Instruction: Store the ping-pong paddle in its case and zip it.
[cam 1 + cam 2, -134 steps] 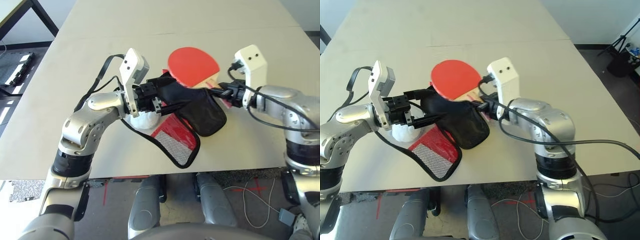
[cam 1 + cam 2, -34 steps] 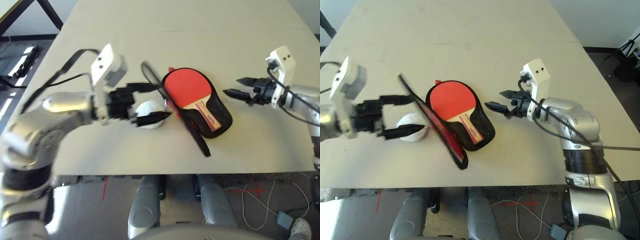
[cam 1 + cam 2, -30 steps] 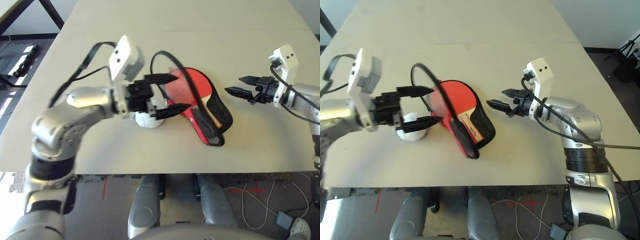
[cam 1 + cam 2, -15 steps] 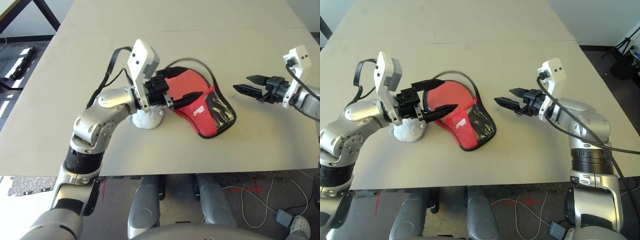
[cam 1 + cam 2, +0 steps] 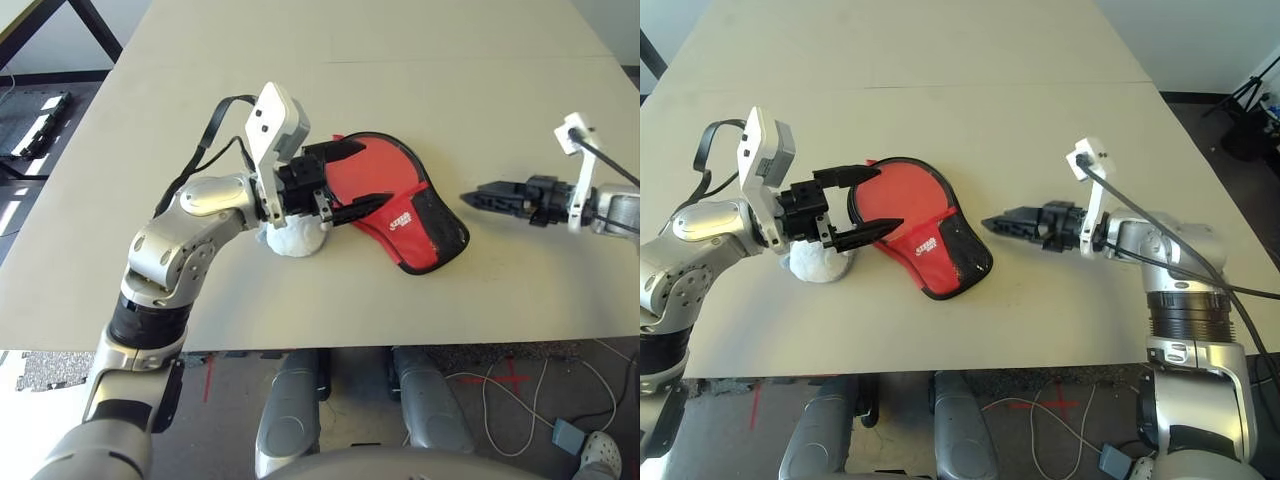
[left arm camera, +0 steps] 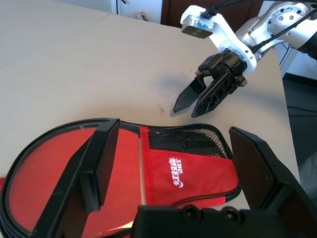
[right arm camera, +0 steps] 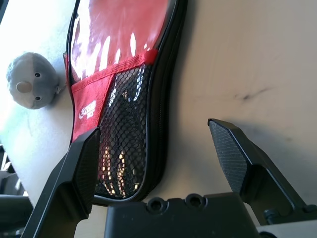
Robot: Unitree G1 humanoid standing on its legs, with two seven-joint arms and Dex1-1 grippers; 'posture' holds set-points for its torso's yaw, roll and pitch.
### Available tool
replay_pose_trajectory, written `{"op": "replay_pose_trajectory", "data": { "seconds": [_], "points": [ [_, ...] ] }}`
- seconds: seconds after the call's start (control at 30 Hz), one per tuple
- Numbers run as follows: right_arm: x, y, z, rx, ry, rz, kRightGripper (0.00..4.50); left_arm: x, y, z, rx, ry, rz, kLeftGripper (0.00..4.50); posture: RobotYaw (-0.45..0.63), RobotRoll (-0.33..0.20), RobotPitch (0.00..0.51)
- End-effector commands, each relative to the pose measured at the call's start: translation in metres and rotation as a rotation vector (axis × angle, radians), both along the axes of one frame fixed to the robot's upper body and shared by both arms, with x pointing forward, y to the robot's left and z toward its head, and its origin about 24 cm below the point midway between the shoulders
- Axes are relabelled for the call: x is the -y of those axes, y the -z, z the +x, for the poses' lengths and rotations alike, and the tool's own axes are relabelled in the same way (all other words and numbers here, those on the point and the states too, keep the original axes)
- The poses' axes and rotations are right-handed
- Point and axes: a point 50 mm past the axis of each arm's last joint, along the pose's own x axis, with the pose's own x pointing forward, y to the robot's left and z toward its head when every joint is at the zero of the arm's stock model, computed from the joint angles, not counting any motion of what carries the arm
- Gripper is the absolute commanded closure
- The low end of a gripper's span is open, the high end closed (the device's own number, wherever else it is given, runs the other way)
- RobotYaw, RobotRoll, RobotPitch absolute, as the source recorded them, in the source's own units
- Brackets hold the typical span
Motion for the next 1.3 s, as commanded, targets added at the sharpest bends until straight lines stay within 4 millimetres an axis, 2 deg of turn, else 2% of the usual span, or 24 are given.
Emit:
{"op": "replay_pose_trajectory", "data": {
  "seconds": [0.03,0.3,0.57,0.67,1.07,1.1,1.3],
  "points": [
    [-0.008,0.009,-0.001,-0.057,-0.02,0.01,0.04,0.001,0.001,-0.004,-0.002,0.018,0.016,0.0,0.07,0.0,0.245],
    [-0.026,0.025,0.002,-0.086,-0.023,0.006,0.04,0.002,0.0,-0.004,0.003,0.027,0.026,0.0,0.06,0.0,0.225],
    [-0.037,0.029,0.006,-0.102,-0.007,0.037,0.04,0.002,0.0,-0.005,0.004,0.035,0.031,0.0,0.06,0.0,0.226],
    [-0.039,0.03,0.006,-0.11,0.004,0.043,0.55,0.002,0.0,-0.006,0.001,0.038,0.034,0.0,0.06,0.0,0.227],
    [-0.04,0.031,0.001,-0.156,0.015,0.088,4.36,0.002,0.0,-0.007,-0.006,0.04,0.043,0.0,0.06,0.0,0.233],
    [-0.039,0.032,-0.001,-0.168,0.018,0.094,4.46,0.002,0.0,-0.007,-0.006,0.04,0.042,0.0,0.06,0.0,0.234],
    [-0.035,0.039,-0.012,-0.263,0.057,0.136,4.46,-0.001,0.001,-0.006,-0.006,0.033,0.047,0.0,0.06,0.0,0.236]
  ]
}}
